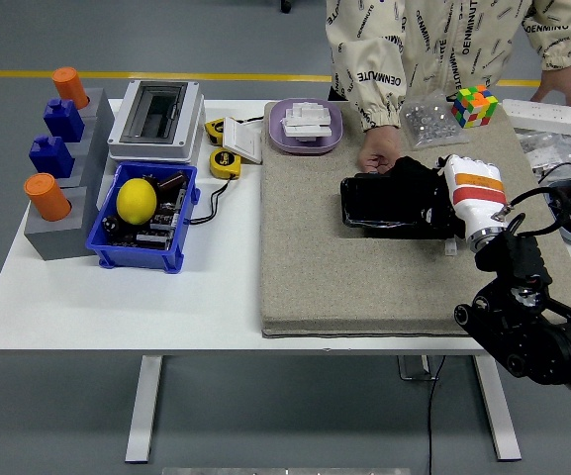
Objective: Pick the rag up,wipe the panel,place it on the desk
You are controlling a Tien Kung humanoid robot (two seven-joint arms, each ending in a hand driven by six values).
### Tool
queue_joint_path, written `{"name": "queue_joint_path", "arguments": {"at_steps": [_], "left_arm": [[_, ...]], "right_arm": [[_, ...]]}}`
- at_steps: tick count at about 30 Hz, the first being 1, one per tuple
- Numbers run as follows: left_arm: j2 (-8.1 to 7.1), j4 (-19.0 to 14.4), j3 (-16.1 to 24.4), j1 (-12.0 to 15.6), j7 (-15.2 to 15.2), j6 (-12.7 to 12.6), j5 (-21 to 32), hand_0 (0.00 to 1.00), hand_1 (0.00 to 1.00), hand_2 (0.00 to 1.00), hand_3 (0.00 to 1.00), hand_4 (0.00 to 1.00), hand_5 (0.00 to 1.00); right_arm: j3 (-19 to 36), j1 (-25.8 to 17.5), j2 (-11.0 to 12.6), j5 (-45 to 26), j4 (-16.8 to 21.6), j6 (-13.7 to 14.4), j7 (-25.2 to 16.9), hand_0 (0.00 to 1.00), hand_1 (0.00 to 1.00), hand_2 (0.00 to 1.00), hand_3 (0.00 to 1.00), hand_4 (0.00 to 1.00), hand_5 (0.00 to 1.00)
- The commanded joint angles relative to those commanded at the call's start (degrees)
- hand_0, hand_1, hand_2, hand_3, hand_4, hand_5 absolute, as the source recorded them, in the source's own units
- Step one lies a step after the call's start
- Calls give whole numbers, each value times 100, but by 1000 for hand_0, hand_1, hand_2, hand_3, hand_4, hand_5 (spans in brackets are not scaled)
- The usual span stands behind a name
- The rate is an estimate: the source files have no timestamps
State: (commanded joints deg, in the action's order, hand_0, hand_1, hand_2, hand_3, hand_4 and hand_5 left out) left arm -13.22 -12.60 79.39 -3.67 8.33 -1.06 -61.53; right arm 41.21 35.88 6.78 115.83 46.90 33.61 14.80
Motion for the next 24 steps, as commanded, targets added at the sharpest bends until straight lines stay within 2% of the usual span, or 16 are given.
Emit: {"name": "queue_joint_path", "arguments": {"at_steps": [16, 24], "left_arm": [[-5, -9, 8, -70, -2, 0, -12, 604, 642, 657, 562, 627, 445], [-1, 6, 43, -44, 2, -3, -24, 605, 641, 657, 562, 627, 445]], "right_arm": [[-379, 211, -457, -72, 44, 21, -7, 284, 400, 421, 436, 957, 22], [-858, 342, -649, -139, 224, 12, 7, 284, 399, 421, 435, 957, 23]]}}
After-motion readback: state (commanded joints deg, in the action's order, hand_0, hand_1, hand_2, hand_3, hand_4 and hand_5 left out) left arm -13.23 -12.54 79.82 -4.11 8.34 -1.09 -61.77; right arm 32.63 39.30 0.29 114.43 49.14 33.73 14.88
